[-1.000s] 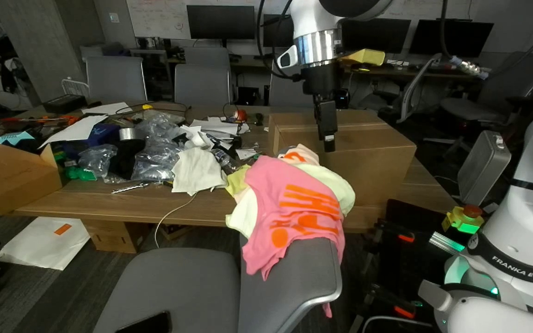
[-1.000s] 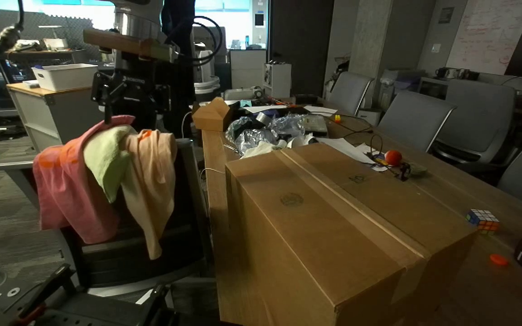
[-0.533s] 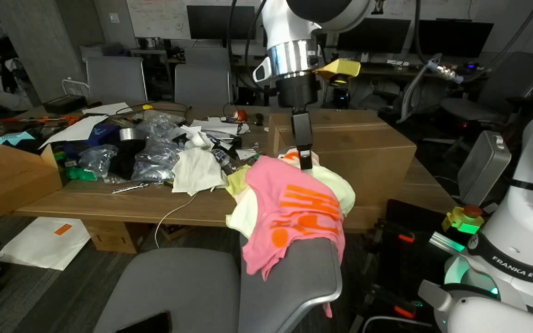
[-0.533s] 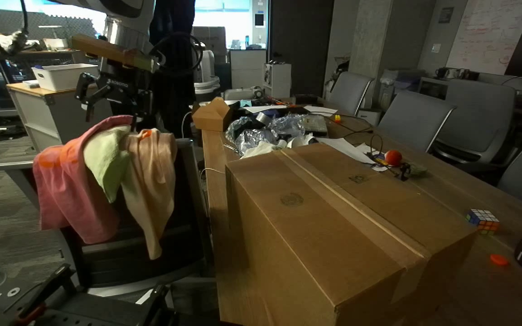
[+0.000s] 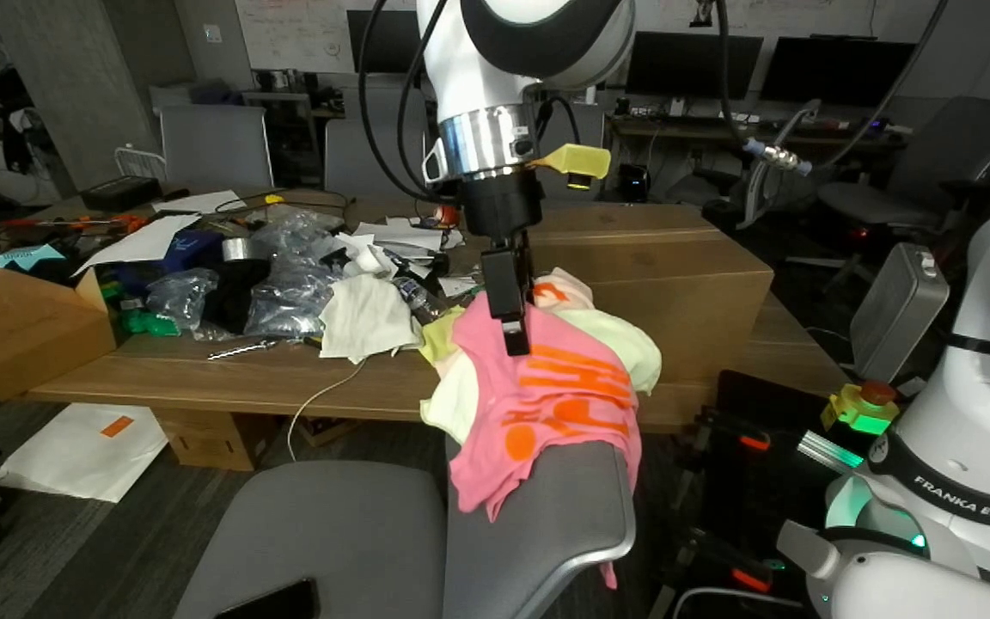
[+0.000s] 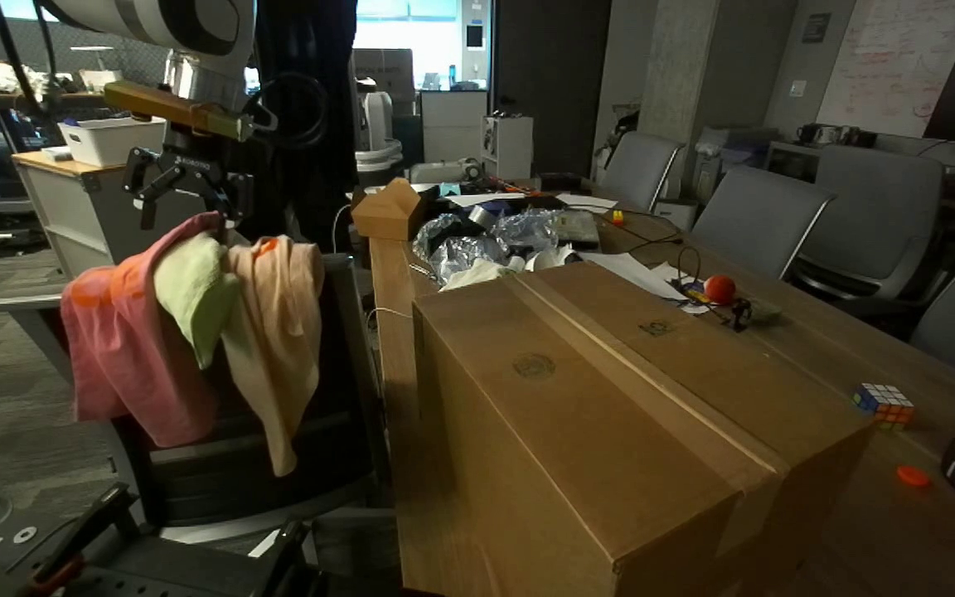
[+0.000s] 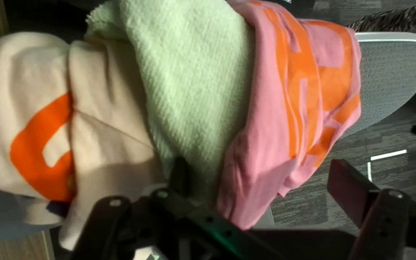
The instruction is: Put the shirts on the back of the chair onto the box
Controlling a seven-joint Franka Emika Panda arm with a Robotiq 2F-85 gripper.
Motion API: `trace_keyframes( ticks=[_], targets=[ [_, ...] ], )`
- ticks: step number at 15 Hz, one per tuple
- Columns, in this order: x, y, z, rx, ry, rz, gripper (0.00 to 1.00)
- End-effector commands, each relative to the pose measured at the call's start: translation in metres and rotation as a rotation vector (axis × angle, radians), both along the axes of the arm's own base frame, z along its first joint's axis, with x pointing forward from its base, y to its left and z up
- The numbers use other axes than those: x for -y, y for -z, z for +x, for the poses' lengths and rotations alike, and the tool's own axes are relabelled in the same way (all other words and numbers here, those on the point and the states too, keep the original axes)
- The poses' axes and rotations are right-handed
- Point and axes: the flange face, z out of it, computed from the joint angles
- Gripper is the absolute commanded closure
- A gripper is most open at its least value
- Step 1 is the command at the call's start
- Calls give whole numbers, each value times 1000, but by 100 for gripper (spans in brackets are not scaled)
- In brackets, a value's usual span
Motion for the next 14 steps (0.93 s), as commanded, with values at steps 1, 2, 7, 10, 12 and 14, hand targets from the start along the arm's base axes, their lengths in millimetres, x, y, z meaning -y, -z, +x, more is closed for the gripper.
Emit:
trace_keyframes(
  ticks=[1, 2, 7, 10, 12, 14],
  targets=[
    [-8, -2, 14, -4, 32, -28, 0],
    [-7, -1, 14, -6, 37, -32, 0],
    [-3, -1, 16, -12, 51, -52, 49],
    [-1, -2, 16, -6, 53, -67, 72],
    [0, -4, 16, 1, 58, -74, 87],
    [2, -8, 14, 18, 68, -78, 99]
  ],
)
